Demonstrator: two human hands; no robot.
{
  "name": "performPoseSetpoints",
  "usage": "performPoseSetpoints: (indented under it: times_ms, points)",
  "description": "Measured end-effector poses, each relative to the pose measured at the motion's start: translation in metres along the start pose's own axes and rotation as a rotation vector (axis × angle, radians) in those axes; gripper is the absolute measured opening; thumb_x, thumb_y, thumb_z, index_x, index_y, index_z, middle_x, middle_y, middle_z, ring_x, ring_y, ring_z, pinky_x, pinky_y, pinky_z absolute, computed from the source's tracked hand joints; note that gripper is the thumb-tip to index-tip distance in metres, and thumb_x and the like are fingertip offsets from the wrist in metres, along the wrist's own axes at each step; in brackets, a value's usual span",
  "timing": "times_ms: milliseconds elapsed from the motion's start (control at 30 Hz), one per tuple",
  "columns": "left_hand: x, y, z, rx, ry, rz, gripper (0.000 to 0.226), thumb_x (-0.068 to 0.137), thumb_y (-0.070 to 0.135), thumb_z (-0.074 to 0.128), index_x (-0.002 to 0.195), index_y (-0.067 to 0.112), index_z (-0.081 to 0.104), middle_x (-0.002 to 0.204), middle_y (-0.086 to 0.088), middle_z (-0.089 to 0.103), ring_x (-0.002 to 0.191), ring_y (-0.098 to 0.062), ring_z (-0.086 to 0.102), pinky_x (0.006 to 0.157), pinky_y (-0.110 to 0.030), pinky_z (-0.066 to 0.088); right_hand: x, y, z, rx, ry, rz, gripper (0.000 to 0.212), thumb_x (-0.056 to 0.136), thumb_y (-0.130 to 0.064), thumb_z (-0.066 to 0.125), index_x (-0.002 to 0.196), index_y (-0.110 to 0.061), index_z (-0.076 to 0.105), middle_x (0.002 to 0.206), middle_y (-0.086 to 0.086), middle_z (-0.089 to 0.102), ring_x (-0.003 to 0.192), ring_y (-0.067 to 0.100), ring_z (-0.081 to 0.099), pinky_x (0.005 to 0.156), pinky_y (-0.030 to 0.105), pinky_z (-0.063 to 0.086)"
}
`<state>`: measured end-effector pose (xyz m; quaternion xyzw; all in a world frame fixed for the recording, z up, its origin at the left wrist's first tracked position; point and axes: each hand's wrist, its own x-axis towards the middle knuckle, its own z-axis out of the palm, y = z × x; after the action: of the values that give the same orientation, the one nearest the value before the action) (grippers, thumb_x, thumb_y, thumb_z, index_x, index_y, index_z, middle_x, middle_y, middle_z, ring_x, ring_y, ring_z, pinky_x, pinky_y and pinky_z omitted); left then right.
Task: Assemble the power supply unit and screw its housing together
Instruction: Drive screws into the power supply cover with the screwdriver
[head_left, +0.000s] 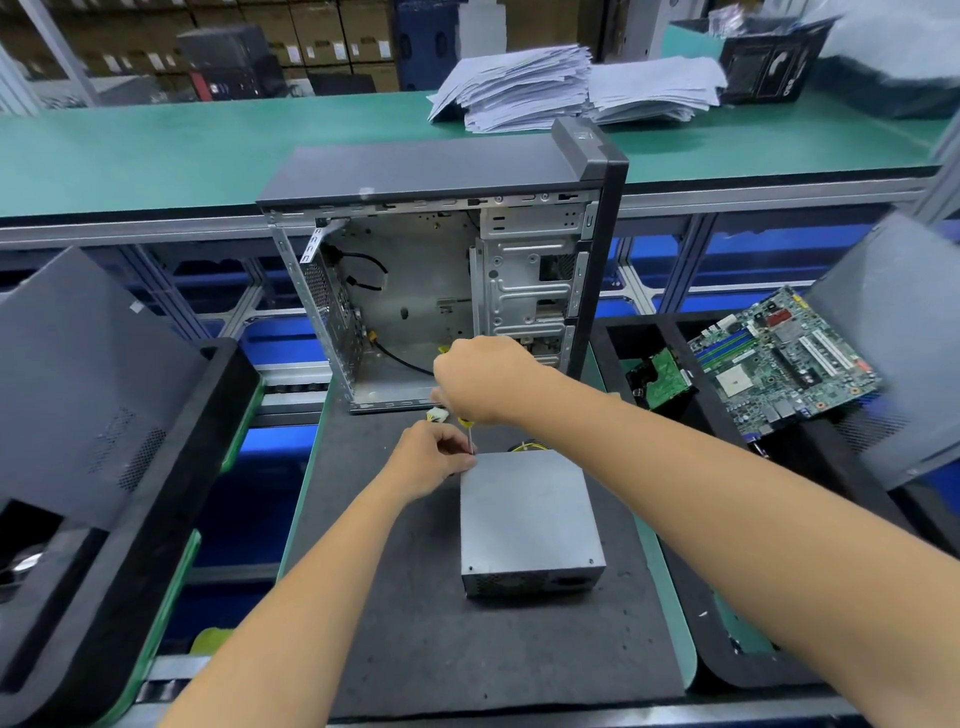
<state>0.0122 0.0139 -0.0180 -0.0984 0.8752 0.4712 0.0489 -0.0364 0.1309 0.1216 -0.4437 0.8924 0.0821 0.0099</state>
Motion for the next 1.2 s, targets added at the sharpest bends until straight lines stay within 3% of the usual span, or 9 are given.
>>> performPoseSetpoints:
  times_ms: [167, 300, 467, 567, 667, 867, 1000, 1100, 1200]
  points:
    - [0.0, -0.002, 0.0, -0.027, 0.011, -0.017, 0.019, 0.078, 0.007, 0.076, 0.07, 0.024, 0.07, 0.085, 0.0, 0.073, 0.077, -0.013, 0.065, 0.075, -0.024, 0.054, -0.004, 0.006, -0.004, 0.18, -0.179, -0.053, 0.015, 0.091, -0.02, 0.054, 0.096, -0.01, 0.044, 0.095, 0.005, 0.037, 0.072, 0.023, 0.048, 0.058, 0.031, 0.038]
    - [0.001, -0.007, -0.001, -0.163, -0.004, -0.056, 0.017, 0.078, 0.0, 0.073, 0.073, 0.016, 0.072, 0.083, -0.01, 0.073, 0.071, -0.015, 0.064, 0.071, -0.025, 0.056, -0.001, 0.003, -0.002, 0.143, -0.063, -0.041, 0.022, 0.083, -0.01, 0.059, 0.074, -0.011, 0.039, 0.077, 0.003, 0.04, 0.07, 0.022, 0.05, 0.054, 0.029, 0.038]
    - [0.001, -0.009, 0.002, -0.222, 0.001, -0.082, 0.015, 0.078, 0.0, 0.074, 0.073, 0.014, 0.073, 0.082, -0.013, 0.072, 0.071, -0.017, 0.064, 0.073, -0.03, 0.058, 0.001, 0.005, 0.004, 0.012, -0.003, 0.047, 0.02, 0.097, -0.025, 0.046, 0.082, -0.012, 0.042, 0.066, 0.001, 0.034, 0.067, 0.026, 0.047, 0.048, 0.028, 0.027]
    - [0.0, -0.007, 0.003, -0.212, -0.005, -0.068, 0.013, 0.077, 0.002, 0.074, 0.075, 0.014, 0.072, 0.072, -0.005, 0.069, 0.064, -0.015, 0.06, 0.066, -0.027, 0.054, -0.003, 0.01, 0.003, 0.027, -0.072, 0.046, 0.023, 0.099, -0.034, 0.044, 0.091, -0.012, 0.046, 0.078, 0.002, 0.04, 0.074, 0.027, 0.047, 0.059, 0.033, 0.034]
    - [-0.001, -0.006, 0.003, -0.195, -0.013, -0.045, 0.01, 0.076, 0.004, 0.076, 0.078, 0.013, 0.071, 0.073, -0.004, 0.067, 0.064, -0.014, 0.058, 0.067, -0.027, 0.053, -0.007, 0.015, 0.002, 0.208, -0.162, -0.026, 0.014, 0.092, -0.018, 0.053, 0.097, -0.011, 0.041, 0.096, 0.005, 0.037, 0.074, 0.024, 0.049, 0.059, 0.034, 0.037]
    - [-0.004, -0.006, 0.008, -0.067, 0.028, 0.014, 0.012, 0.076, 0.017, 0.079, 0.075, 0.023, 0.069, 0.074, 0.003, 0.067, 0.061, -0.004, 0.055, 0.06, -0.017, 0.05, -0.005, 0.008, 0.003, 0.022, -0.006, -0.007, 0.021, 0.094, -0.022, 0.053, 0.079, -0.013, 0.041, 0.07, 0.002, 0.039, 0.061, 0.021, 0.045, 0.05, 0.029, 0.032]
    - [-0.003, -0.006, 0.01, -0.022, 0.082, 0.022, 0.013, 0.077, 0.015, 0.077, 0.074, 0.019, 0.066, 0.071, 0.002, 0.066, 0.055, 0.0, 0.052, 0.052, -0.01, 0.044, -0.004, 0.008, 0.001, -0.055, -0.061, -0.002, 0.033, 0.101, -0.035, 0.039, 0.077, -0.012, 0.04, 0.073, 0.003, 0.04, 0.061, 0.021, 0.043, 0.053, 0.032, 0.032]
    - [-0.003, -0.007, 0.01, -0.052, 0.086, -0.007, 0.011, 0.078, 0.013, 0.076, 0.075, 0.015, 0.065, 0.067, 0.002, 0.064, 0.054, -0.003, 0.053, 0.052, -0.011, 0.045, -0.006, 0.01, 0.0, 0.134, -0.161, -0.049, 0.014, 0.094, -0.022, 0.051, 0.093, -0.013, 0.04, 0.097, 0.006, 0.039, 0.066, 0.021, 0.047, 0.055, 0.033, 0.035]
    - [-0.003, -0.009, 0.009, -0.143, 0.05, -0.06, 0.009, 0.08, 0.009, 0.074, 0.077, 0.015, 0.067, 0.072, -0.003, 0.066, 0.061, -0.008, 0.057, 0.059, -0.016, 0.05, -0.005, 0.011, -0.002, 0.132, -0.135, -0.067, 0.019, 0.089, -0.015, 0.057, 0.081, -0.014, 0.039, 0.084, 0.005, 0.042, 0.068, 0.02, 0.048, 0.053, 0.028, 0.036]
